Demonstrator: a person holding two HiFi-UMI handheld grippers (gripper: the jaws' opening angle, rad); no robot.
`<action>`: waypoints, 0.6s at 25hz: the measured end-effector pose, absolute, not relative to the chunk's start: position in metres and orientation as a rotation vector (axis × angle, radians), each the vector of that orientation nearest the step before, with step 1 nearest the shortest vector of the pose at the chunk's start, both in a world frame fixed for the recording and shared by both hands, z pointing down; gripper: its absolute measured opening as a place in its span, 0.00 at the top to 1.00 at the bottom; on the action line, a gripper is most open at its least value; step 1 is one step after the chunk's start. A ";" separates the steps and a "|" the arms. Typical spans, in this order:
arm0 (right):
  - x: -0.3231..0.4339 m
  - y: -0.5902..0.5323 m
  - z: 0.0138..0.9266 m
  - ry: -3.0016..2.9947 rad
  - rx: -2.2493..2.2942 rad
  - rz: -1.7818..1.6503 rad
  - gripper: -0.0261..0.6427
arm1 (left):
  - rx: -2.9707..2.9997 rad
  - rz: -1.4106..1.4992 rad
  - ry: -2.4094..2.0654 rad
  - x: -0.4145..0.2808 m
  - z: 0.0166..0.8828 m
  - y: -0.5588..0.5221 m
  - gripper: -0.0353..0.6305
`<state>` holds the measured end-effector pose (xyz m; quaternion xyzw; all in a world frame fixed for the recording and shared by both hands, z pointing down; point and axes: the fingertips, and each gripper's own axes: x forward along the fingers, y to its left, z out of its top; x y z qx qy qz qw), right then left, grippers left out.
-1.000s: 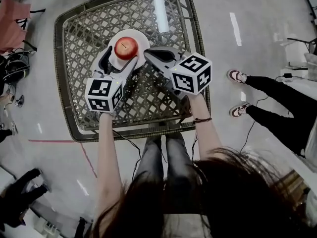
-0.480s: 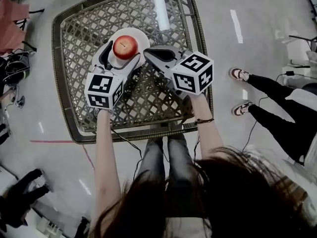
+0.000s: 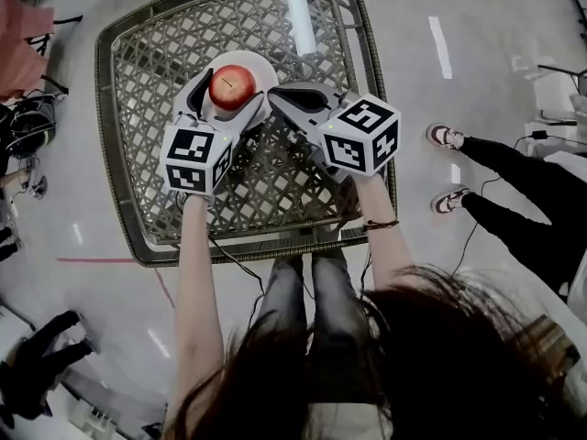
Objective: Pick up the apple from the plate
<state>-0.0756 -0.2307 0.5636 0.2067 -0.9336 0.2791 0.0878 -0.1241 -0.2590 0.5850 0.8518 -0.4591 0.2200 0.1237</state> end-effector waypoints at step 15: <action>-0.075 -0.233 0.564 -2.789 0.617 0.837 0.95 | 2.464 0.669 -1.335 -0.124 0.590 -0.262 0.35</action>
